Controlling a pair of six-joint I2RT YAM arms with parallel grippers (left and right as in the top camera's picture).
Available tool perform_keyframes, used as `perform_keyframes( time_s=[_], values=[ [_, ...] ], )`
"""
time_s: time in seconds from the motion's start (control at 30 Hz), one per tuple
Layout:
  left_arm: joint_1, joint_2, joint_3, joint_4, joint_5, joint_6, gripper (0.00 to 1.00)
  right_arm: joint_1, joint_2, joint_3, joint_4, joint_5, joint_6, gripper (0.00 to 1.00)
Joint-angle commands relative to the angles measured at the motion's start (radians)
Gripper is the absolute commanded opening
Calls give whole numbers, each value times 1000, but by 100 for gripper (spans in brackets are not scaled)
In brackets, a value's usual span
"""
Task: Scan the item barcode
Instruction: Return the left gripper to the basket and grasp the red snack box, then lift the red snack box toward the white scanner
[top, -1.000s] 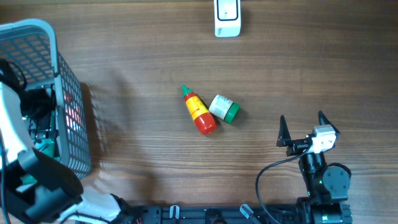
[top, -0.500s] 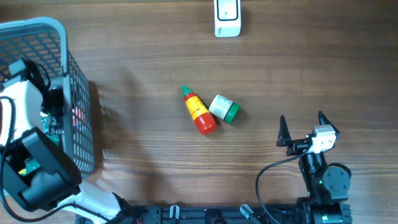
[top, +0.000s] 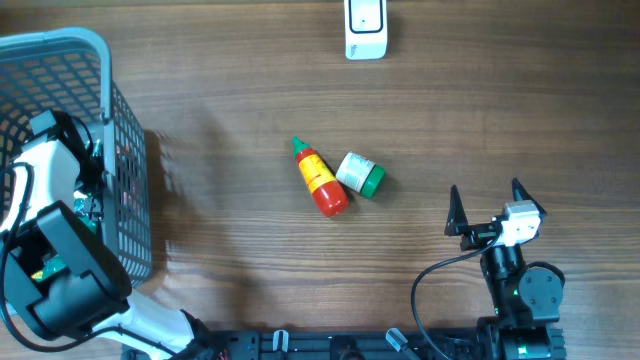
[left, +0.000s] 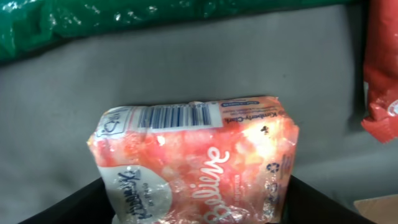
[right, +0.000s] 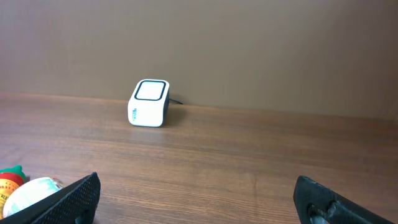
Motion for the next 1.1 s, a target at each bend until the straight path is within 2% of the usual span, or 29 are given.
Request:
perform_keyframes(
  time_s=[0.0,0.03,0.33,0.43,0.5,0.63,0.9,1.07],
  values=[
    [-8,13,-12,-3,-58,-3,61,5,-2,-1,2,3,-12,100],
    [-8,13,-11,-3,-58,3,57,5,-2,-1,2,3,-12,100],
    [-8,11,56,-39,-58,11,47,5,-2,-1,2,3,-12,100],
    [-8,11,71,-53,-80,11,47,5,-2,-1,2,3,-12,100],
    [-8,11,71,-60,-110,11,42,5,-2,-1,2,3,-12,100],
    [-8,-4,92,-73,-114,63,42,5,-2,-1,2,3,-13,100],
    [-7,-89,356,-279,-114,64,43,5,-2,-1,2,3,-12,100],
    [-7,-209,447,-330,-113,64,43,5,-2,-1,2,3,-12,100]
  ],
)
